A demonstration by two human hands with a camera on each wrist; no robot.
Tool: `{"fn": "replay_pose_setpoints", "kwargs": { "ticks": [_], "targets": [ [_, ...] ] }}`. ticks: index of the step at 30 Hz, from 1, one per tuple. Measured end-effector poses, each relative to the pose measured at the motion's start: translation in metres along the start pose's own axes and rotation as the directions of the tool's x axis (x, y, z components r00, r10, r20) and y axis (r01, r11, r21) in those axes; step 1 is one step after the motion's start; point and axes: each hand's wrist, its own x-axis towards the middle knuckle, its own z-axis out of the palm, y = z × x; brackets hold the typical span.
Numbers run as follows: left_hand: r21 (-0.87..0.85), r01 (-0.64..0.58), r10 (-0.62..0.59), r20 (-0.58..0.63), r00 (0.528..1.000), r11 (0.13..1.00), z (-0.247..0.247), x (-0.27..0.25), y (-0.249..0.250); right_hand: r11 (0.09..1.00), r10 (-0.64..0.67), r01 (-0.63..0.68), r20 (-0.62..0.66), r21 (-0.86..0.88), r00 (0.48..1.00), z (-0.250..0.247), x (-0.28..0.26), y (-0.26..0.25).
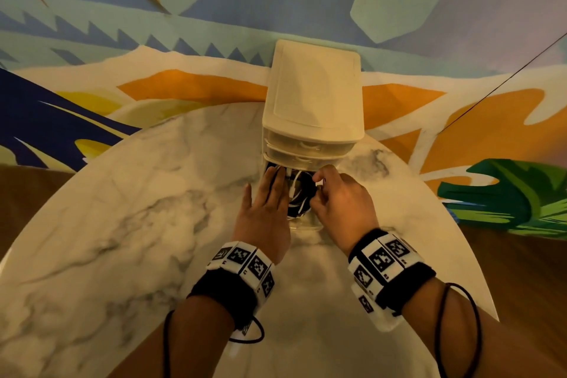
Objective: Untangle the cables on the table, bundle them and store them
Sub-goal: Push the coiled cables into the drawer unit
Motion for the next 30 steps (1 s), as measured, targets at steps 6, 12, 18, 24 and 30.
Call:
{"fn": "replay_pose_setpoints", "kwargs": {
  "ticks": [6, 12, 18, 24, 30],
  "targets": [
    [-0.024, -0.025, 0.025, -0.031, 0.999, 0.999, 0.003, -0.001, -0.003, 0.987, -0.161, 0.161, -0.078, -0.005, 0.984, 0.025, 0.009, 0.000],
    [-0.170, -0.109, 0.070, -0.222, 0.973, 0.979, 0.004, -0.006, -0.001, 0.983, -0.184, 0.182, -0.095, -0.023, 0.978, 0.031, 0.021, 0.014],
    [-0.035, -0.199, 0.189, -0.184, 0.965, 0.979, 0.014, -0.001, -0.002, 0.977, -0.207, 0.211, -0.106, 0.034, 0.973, 0.022, 0.022, 0.014],
    [-0.038, -0.157, 0.145, -0.208, 0.967, 0.987, 0.014, 0.001, 0.003, 0.961, -0.220, 0.239, 0.138, -0.137, 0.966, 0.020, -0.044, 0.029],
    [-0.009, -0.163, 0.159, -0.179, 0.971, 0.987, 0.003, 0.003, 0.003, 0.947, -0.298, 0.298, 0.019, -0.120, 0.954, 0.035, -0.032, 0.046]
  ]
}}
